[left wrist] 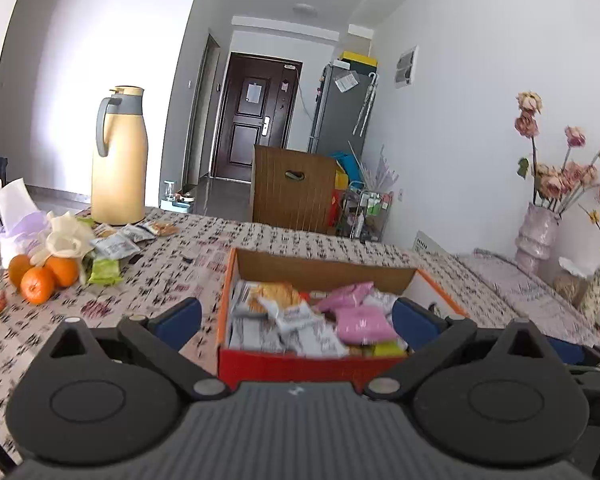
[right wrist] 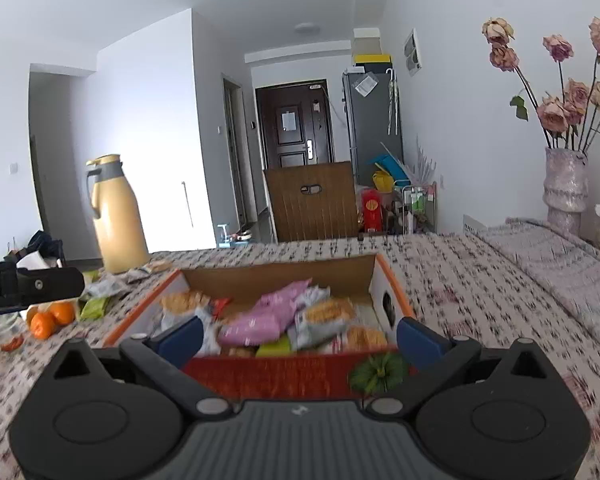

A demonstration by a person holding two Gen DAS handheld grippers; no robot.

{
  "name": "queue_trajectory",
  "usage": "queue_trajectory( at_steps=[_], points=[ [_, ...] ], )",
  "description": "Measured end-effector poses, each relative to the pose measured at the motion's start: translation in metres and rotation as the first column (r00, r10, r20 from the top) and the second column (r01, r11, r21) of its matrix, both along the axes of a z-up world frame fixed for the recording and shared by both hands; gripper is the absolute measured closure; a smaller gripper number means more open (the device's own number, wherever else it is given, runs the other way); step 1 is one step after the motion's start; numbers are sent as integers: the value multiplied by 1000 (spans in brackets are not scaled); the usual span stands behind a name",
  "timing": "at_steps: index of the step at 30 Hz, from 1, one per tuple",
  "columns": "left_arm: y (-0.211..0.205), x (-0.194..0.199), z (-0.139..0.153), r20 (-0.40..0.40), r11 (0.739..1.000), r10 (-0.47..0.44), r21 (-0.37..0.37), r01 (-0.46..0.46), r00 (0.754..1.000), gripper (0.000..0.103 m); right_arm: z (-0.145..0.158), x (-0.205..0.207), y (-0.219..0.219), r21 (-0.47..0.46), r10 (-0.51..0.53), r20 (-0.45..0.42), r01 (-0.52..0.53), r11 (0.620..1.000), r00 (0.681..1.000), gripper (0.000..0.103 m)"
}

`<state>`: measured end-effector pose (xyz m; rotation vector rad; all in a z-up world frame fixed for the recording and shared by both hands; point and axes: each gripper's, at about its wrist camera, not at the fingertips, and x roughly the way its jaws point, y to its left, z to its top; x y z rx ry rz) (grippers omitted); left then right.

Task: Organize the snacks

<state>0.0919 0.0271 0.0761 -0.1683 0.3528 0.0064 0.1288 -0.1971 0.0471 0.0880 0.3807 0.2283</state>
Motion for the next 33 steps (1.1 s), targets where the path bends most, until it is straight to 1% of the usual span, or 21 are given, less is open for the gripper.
queue_trajectory(
  at_steps=[3, 9, 15, 21, 33],
  points=[
    [1, -17, -10, -21, 1000, -6, 16, 6, 1000, 0, -6, -19, -3, -8, 4, -13, -4, 1000, 1000, 0],
    [0, -48, -39, -89, 999, -8, 51, 13, 996, 0, -22, -52, -10, -26, 17, -49, -18, 999, 999, 0],
    [3, -64, -58, -133, 999, -6, 50, 13, 991, 0, -35, -77, -11, -26, 24, -75, -26, 999, 997, 0],
    [2, -68, -68, -161, 999, -9, 49, 17, 987, 0, -44, -85, -12, -28, 23, -105, -26, 999, 994, 0],
    [-3, -67, -72, -176, 998, -22, 59, 33, 984, 0, -52, -86, -13, -28, 17, -133, -21, 999, 991, 0]
  ],
)
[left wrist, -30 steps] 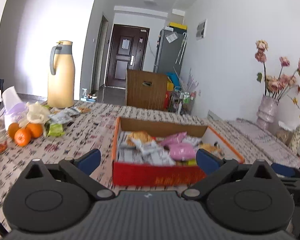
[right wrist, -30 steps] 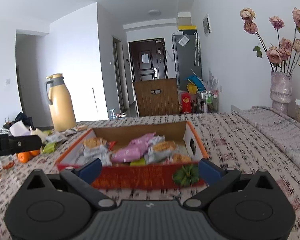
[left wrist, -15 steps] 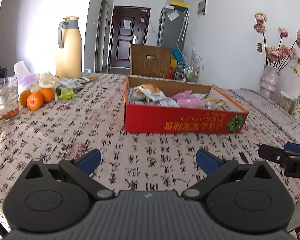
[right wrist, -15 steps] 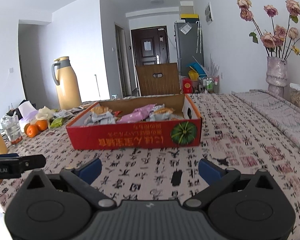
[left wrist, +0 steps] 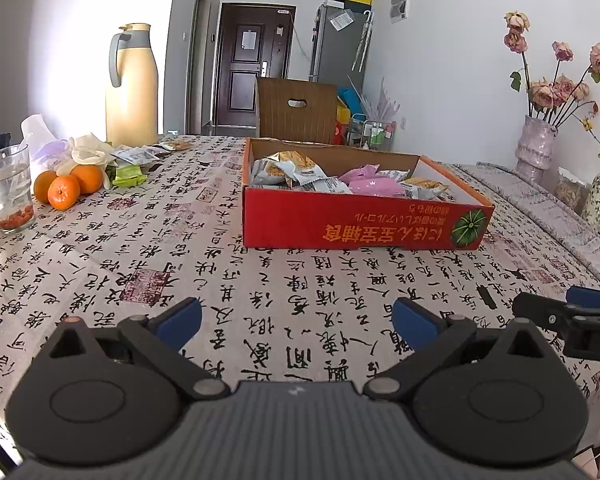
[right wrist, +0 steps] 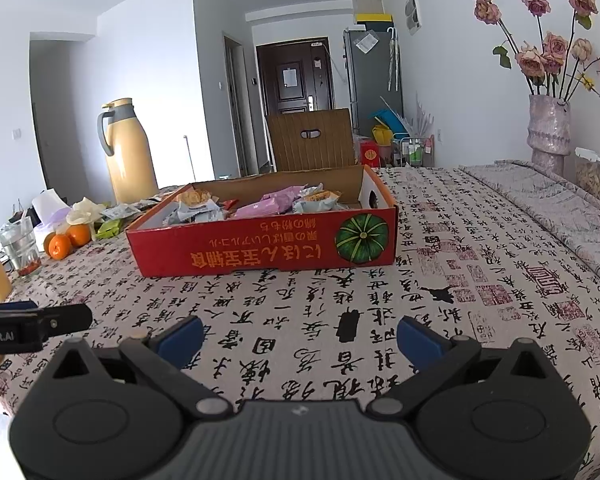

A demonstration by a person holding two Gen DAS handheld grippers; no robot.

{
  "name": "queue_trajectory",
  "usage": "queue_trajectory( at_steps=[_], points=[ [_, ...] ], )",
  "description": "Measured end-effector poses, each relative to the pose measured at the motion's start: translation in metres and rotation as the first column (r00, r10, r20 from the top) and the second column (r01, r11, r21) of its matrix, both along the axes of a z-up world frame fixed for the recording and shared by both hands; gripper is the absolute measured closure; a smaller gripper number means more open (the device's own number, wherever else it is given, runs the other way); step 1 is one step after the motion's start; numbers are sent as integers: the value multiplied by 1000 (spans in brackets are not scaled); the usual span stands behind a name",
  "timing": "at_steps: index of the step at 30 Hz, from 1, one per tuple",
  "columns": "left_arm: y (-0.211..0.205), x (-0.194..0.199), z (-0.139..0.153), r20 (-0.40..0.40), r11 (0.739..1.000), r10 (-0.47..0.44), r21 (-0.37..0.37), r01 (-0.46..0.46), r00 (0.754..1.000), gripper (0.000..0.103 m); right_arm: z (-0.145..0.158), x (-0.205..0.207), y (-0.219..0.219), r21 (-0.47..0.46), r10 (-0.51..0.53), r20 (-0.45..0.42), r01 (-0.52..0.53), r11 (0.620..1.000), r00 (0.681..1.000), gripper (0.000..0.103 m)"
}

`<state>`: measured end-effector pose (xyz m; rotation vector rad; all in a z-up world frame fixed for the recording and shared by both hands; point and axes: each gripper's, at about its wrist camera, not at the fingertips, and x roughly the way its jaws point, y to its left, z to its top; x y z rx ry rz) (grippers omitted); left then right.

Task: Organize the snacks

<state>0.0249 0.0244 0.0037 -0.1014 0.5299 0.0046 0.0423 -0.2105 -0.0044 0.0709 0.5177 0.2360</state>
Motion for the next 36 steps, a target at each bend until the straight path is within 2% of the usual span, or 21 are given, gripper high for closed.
queue_trajectory(
  at_steps=[36],
  points=[
    [-3, 0, -2, -4, 1000, -6, 4, 6, 1000, 0, -3, 2, 2, -2, 5, -13, -5, 1000, 1000, 0]
  ],
)
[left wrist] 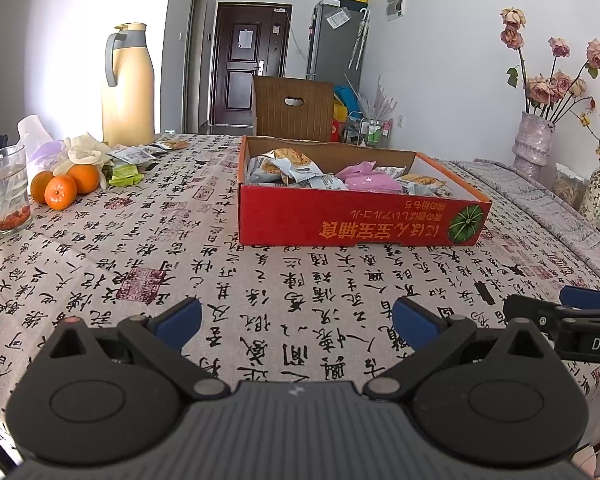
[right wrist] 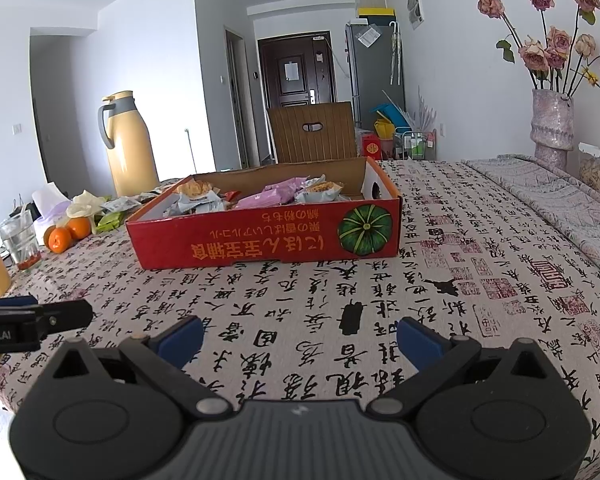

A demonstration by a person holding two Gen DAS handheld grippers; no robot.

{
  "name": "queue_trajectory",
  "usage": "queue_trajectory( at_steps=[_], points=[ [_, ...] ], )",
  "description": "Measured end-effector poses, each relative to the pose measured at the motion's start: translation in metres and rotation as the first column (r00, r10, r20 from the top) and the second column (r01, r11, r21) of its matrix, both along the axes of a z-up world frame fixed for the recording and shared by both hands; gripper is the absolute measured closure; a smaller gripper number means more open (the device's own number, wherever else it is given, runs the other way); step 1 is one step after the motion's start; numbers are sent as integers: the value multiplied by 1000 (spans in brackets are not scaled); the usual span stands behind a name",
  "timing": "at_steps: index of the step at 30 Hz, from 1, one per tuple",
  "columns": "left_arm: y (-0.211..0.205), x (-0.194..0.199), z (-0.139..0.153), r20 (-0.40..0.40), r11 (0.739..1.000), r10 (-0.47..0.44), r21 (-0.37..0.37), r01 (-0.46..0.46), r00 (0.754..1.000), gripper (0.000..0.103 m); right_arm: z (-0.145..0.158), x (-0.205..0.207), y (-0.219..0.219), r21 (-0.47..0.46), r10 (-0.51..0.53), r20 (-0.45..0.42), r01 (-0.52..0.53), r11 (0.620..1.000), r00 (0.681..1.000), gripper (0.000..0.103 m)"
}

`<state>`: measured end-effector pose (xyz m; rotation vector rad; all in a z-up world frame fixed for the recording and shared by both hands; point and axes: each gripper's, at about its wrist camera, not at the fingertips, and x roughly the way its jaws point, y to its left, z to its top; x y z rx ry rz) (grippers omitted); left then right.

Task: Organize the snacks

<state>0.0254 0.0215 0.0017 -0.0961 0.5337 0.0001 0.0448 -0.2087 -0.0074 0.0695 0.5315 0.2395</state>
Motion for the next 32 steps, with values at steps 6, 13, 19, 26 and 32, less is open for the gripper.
queue_trajectory(
  at_steps=[6, 13, 19, 26, 32],
  points=[
    [0, 0, 0, 0, 1000, -1, 0, 1, 1000, 0, 0, 0, 0, 0, 0, -1, 0, 1000, 1000, 0],
    [0, 0, 0, 1, 1000, -1, 1, 1, 1000, 0, -2, -1, 1, -1, 1, -3, -1, 1000, 1000, 0],
    [-1, 0, 0, 1, 1000, -2, 2, 2, 1000, 0, -6, -4, 2, -2, 1, -7, -1, 1000, 1000, 0],
    [-1, 0, -1, 1, 1000, -1, -1, 1, 1000, 0, -6, -4, 1, -2, 1, -9, -1, 1000, 1000, 0],
    [1, 0, -2, -2, 1000, -4, -4, 4, 1000, 0, -6, -3, 1, -4, 3, -13, -3, 1000, 1000, 0]
  ],
)
